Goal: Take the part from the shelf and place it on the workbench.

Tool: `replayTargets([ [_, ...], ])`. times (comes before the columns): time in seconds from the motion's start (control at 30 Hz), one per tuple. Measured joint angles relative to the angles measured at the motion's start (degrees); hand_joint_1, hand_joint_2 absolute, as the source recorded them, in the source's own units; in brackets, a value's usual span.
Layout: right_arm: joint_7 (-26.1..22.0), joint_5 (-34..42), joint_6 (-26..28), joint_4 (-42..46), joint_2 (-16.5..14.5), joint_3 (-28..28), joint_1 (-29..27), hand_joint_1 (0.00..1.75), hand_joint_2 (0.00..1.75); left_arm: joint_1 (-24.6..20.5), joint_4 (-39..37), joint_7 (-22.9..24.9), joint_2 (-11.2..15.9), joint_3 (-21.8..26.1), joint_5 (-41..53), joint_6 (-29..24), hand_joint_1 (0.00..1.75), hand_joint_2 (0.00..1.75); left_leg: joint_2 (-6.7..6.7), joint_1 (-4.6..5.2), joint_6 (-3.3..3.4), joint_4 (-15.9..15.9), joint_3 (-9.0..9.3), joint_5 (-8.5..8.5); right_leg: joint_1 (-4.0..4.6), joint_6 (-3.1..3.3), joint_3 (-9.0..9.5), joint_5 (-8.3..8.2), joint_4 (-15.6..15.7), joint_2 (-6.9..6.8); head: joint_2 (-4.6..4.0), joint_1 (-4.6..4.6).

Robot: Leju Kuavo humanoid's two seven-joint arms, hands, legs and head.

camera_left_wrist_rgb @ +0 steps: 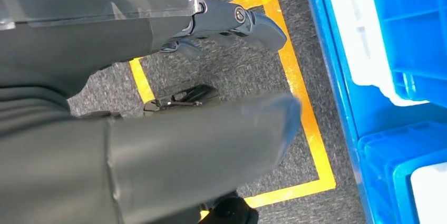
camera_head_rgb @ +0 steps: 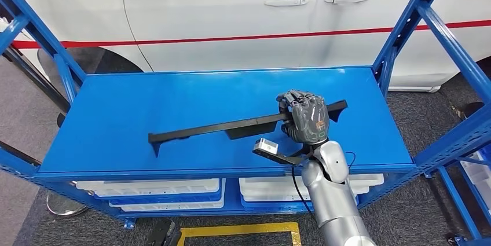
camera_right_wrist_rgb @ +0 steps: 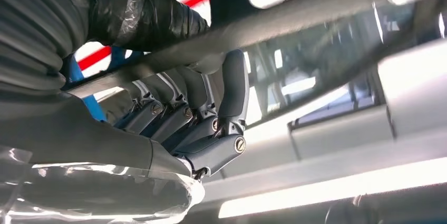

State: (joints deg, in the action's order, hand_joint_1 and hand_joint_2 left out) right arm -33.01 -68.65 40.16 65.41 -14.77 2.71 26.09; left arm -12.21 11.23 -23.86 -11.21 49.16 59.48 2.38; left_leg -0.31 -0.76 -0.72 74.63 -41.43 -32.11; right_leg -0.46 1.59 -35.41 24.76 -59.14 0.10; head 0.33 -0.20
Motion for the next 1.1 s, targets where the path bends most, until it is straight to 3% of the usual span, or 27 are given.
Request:
replayTargets([
  [0.03, 0.36, 1.20, -0.01, 2.08, -0.24, -0.74, -0.36, 1.75, 1.75, 0.12, 0.00, -0.08, 0.05, 0.00, -0.05, 0.20, 0.00, 1.75, 0.01, 0.00, 0.11, -1.71, 0.76, 1.47, 0.06, -0.04, 0.04, 0.04, -0.05, 0.00, 0.00, 0.00],
  [0.1, 0.62, 3.24, -0.02, 6.55, -0.45, -3.13, -1.40, 1.75, 1.75, 0.38, 0.00, -0.25, 0.19, 0.00, -0.18, 0.65, 0.00, 1.75, 0.03, 0.06, 0.61, -9.05, 4.17, 5.13, 0.18, -0.19, 0.08, 0.17, -0.22, -0.03, 0.00, 0.01],
  [0.17, 0.72, 4.14, -0.03, 10.31, -0.75, -6.16, -2.70, 1.75, 1.75, 0.74, 0.00, -0.36, 0.35, 0.00, -0.23, 1.07, 0.00, 1.75, 0.00, 0.30, 1.13, -14.53, 6.77, 6.65, 0.32, -0.57, -0.06, 0.26, -0.38, 0.08, 0.00, 0.01],
  [0.27, 0.92, 4.45, -0.04, 13.73, -1.10, -10.13, -4.28, 1.75, 1.75, 1.30, 0.00, -0.40, 0.46, 0.00, -0.20, 1.47, 0.00, 1.75, -0.03, 0.45, 1.82, -15.88, 7.35, 6.78, 0.28, -1.46, -0.15, 0.23, -0.31, 0.14, 0.00, 0.01],
  [0.33, 1.03, 4.49, -0.03, 15.20, -1.13, -11.81, -4.78, 1.75, 1.75, 1.53, 0.00, -0.38, 0.48, 0.01, -0.19, 1.70, 0.00, 1.75, -0.01, 0.15, 2.44, -16.41, 7.55, 7.19, 0.22, -2.06, -0.75, 1.44, -1.81, 0.09, 0.00, 0.03],
  [0.43, 1.59, 4.11, -0.04, 16.55, -1.10, -13.41, -5.43, 1.75, 1.75, 1.80, 0.00, -0.06, 0.59, 0.03, -0.50, 2.77, 0.00, 1.75, 0.08, 0.04, 2.93, -16.59, 7.55, 7.39, -0.02, -2.73, -4.98, 6.33, -10.90, 0.06, 0.00, 0.06],
  [0.47, 1.99, 3.83, -0.05, 16.66, -1.07, -13.81, -5.70, 1.75, 1.75, 1.89, 0.00, 0.12, 0.65, 0.04, -0.71, 3.38, 0.00, 1.75, 0.10, 0.05, 2.94, -16.53, 7.51, 7.38, -0.12, -2.87, -6.45, 7.41, -13.92, 0.05, 0.00, 0.07],
  [0.5, 2.54, 3.61, -0.05, 16.68, -1.03, -14.19, -5.96, 1.75, 1.75, 2.00, 0.00, 0.27, 0.70, 0.07, -0.97, 4.05, 0.00, 1.75, 0.11, 0.05, 2.93, -16.46, 7.46, 7.35, -0.23, -2.96, -7.10, 7.41, -15.23, 0.03, 0.00, 0.06],
  [0.53, 3.06, 3.54, -0.05, 16.68, -0.99, -14.49, -6.12, 1.75, 1.75, 2.08, 0.00, 0.36, 0.73, 0.10, -1.19, 4.59, 0.00, 1.75, 0.08, 0.05, 2.88, -16.37, 7.43, 7.30, -0.35, -3.00, -6.73, 6.44, -14.54, -0.01, 0.00, 0.07],
  [0.63, 4.03, 3.71, -0.05, 16.63, -0.94, -15.48, -5.89, 1.75, 1.75, 2.21, 0.00, 0.23, 0.70, 0.19, -1.46, 5.07, 0.00, 1.75, -0.01, 0.12, 2.37, -15.93, 7.34, 7.03, -0.41, -2.67, -1.50, 1.66, -4.28, -0.08, 0.00, 0.07],
  [0.7, 4.21, 3.87, -0.06, 16.42, -0.94, -16.02, -5.50, 1.75, 1.75, 2.19, 0.00, -0.10, 0.67, 0.20, -1.34, 4.82, 0.00, 1.75, -0.02, 0.28, 1.77, -15.76, 7.19, 6.95, -0.20, -2.17, 0.12, 0.88, -0.78, -0.03, 0.00, 0.06],
  [0.8, 4.59, 4.60, -0.07, 15.67, -0.94, -16.88, -4.69, 1.75, 1.75, 2.12, 0.00, -0.71, 0.63, 0.32, -2.26, 5.61, 0.00, 1.75, -0.01, 0.17, 0.77, -15.71, 7.14, 6.84, -0.09, -1.15, 0.17, 0.62, -0.38, 0.04, 0.00, 0.05],
  [0.83, 4.77, 4.82, -0.08, 15.35, -0.95, -17.35, -4.26, 1.75, 1.75, 2.06, 0.00, -0.83, 0.60, 0.42, -2.69, 5.93, 0.00, 1.75, 0.00, 0.10, 0.49, -14.72, 6.72, 6.09, -0.14, -0.72, 0.24, 0.47, -0.17, 0.00, 0.00, 0.03],
  [0.93, 5.18, 5.01, -0.09, 14.41, -0.96, -18.83, -3.28, 1.75, 1.75, 2.00, 0.00, -0.91, 0.51, 0.68, -3.27, 5.94, 0.00, 1.75, 0.03, -0.03, -0.02, -5.68, 2.63, 1.12, -0.18, 0.05, 0.29, 0.30, 0.11, -0.15, 0.00, 0.02],
  [1.0, 5.54, 4.94, -0.09, 13.68, -0.94, -19.60, -3.20, 1.75, 1.75, 2.11, 0.00, -0.89, 0.49, 0.86, -3.63, 5.72, 0.00, 1.75, 0.04, -0.05, -0.19, -0.33, 0.11, -0.50, -0.01, 0.11, 0.23, 0.32, 0.03, -0.17, 0.00, 0.03],
  [1.03, 5.83, 4.91, -0.09, 13.32, -0.93, -20.03, -3.15, 1.75, 1.75, 2.16, 0.00, -0.86, 0.48, 0.96, -3.86, 5.54, 0.00, 1.75, 0.04, -0.05, -0.16, -0.48, 0.18, 0.24, 0.05, 0.12, 0.21, 0.34, -0.03, -0.15, 0.00, 0.03],
  [1.1, 6.56, 4.98, -0.09, 12.77, -0.92, -21.00, -2.87, 1.75, 1.75, 2.19, 0.00, -0.63, 0.45, 1.16, -4.30, 5.08, 0.00, 1.75, 0.05, -0.03, 0.19, -6.64, 3.23, 3.96, 0.12, 0.05, 0.22, 0.39, -0.21, -0.07, 0.00, 0.02],
])
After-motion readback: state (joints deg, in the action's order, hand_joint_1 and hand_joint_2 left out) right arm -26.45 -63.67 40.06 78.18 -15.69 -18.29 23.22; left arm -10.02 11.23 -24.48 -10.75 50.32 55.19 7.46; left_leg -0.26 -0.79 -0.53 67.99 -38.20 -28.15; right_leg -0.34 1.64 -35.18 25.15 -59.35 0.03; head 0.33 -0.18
